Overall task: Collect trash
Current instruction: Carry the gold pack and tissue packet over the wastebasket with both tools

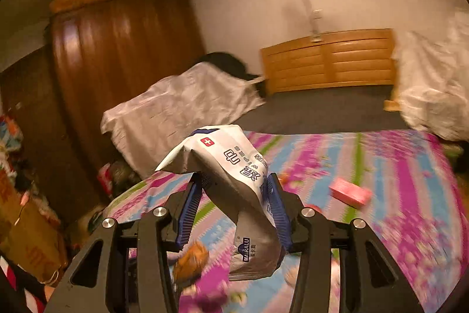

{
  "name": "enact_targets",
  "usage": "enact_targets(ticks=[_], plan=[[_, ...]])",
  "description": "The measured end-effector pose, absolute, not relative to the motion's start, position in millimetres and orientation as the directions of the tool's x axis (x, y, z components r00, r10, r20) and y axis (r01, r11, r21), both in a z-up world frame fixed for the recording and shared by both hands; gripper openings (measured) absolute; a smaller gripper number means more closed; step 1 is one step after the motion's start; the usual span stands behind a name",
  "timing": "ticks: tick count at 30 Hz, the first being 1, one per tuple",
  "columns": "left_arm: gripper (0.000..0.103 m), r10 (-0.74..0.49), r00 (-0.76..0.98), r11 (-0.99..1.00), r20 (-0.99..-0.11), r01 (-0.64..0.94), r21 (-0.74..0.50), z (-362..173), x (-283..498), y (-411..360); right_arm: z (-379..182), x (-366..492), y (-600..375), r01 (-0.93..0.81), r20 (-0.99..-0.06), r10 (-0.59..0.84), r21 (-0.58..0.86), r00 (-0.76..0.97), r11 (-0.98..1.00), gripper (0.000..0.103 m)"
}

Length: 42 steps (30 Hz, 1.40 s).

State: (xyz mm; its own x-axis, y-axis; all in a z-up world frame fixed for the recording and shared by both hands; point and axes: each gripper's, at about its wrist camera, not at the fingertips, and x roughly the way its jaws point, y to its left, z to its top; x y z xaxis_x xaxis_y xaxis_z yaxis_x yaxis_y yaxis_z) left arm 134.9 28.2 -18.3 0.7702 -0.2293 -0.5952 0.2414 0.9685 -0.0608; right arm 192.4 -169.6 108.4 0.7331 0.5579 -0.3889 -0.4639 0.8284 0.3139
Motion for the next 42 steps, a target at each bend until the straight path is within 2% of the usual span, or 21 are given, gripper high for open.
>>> enact_targets(ticks=[5, 13, 18, 24, 28, 31, 35, 42], plan=[[0.048, -0.325, 0.75, 0.933, -0.576, 0.352, -0.07, -6.1, 124.3, -17.6, 100.8, 113.7, -251.7, -0.225, -0.424, 0.355, 0.327, 0.833, 0.918, 0.047], [0.048, -0.512, 0.639, 0.802, -0.573, 0.595, -0.053, 6.2, 109.0, -119.3, 87.9, -17.1, -363.1, 0.153, -0.451, 0.017, 0.339, 0.892, 0.928, 0.047], [0.048, -0.627, 0.53, 0.686, -0.572, 0.724, -0.081, 15.3, 98.0, -195.2, 83.5, -109.1, -429.9, 0.407, -0.464, -0.233, 0.319, 0.854, 0.856, 0.048], [0.048, -0.724, 0.359, 0.503, -0.59, 0.859, -0.094, 25.7, 73.4, -297.8, 67.4, -208.4, -496.8, 0.646, -0.499, -0.462, 0.296, 0.733, 0.704, 0.048], [0.048, -0.756, 0.217, 0.357, -0.618, 0.927, -0.112, 29.3, 49.1, -374.6, 48.6, -247.0, -532.7, 0.754, -0.562, -0.542, 0.254, 0.624, 0.605, 0.048], [0.048, -0.755, 0.139, 0.256, -0.64, 0.962, -0.093, 27.7, 25.1, -425.8, 34.9, -271.1, -555.3, 0.788, -0.597, -0.548, 0.261, 0.586, 0.558, 0.048], [0.048, -0.737, 0.074, 0.162, -0.672, 0.984, -0.069, 20.1, -7.8, -490.3, 22.5, -285.7, -584.9, 0.815, -0.632, -0.544, 0.271, 0.552, 0.512, 0.048], [0.048, -0.676, 0.051, 0.089, -0.735, 0.996, -0.012, -10.8, -46.7, -555.2, -13.5, -274.2, -627.2, 0.845, -0.716, -0.485, 0.287, 0.502, 0.451, 0.048]])
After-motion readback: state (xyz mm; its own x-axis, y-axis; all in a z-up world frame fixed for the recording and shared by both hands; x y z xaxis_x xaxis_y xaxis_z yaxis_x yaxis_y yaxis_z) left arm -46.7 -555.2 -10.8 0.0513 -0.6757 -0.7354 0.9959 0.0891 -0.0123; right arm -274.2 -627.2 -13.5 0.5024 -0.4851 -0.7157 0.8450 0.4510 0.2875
